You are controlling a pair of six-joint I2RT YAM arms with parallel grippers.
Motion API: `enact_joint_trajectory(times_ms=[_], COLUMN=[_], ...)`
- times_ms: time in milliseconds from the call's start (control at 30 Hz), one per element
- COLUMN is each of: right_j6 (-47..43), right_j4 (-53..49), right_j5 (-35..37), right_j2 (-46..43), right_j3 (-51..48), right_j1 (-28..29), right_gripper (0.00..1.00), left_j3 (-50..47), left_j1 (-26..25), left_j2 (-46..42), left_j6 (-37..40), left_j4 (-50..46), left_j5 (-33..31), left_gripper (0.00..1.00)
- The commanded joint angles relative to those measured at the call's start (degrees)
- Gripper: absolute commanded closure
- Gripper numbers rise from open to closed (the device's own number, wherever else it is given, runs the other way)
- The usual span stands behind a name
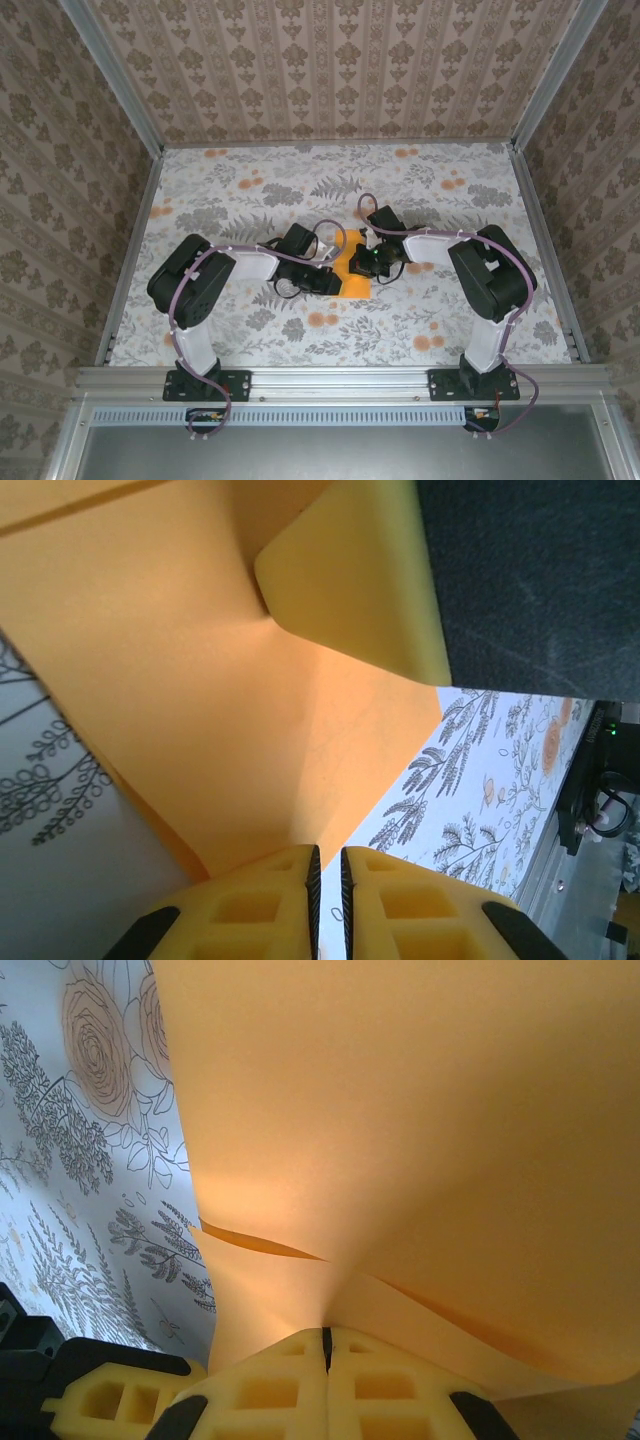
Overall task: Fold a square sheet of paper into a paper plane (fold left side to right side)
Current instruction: Fold the triangle a second time at the center of the table.
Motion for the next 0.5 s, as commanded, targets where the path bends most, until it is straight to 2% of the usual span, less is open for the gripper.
enact_joint_trajectory(times_ms=[0,467], right_j6=[-1.06,-1.58], right_j4=[-5.84,-6.9], right_j5=[2.85,3.55], right_j2=[2.43,2.41], right_j3=[-0.31,-0.02], right_j1=[-0.37,-0.37], right_gripper=[0.97,0.97], left_j3=[-0.77,-3.05], left_j1=[0.17,0.36], left_j2=[0.32,-1.56], left_j6=[-0.04,-0.24], left_j4=[-0.29,-0.58], left_j5=[-1.19,-2.7], left_gripper=[0.84,0.88])
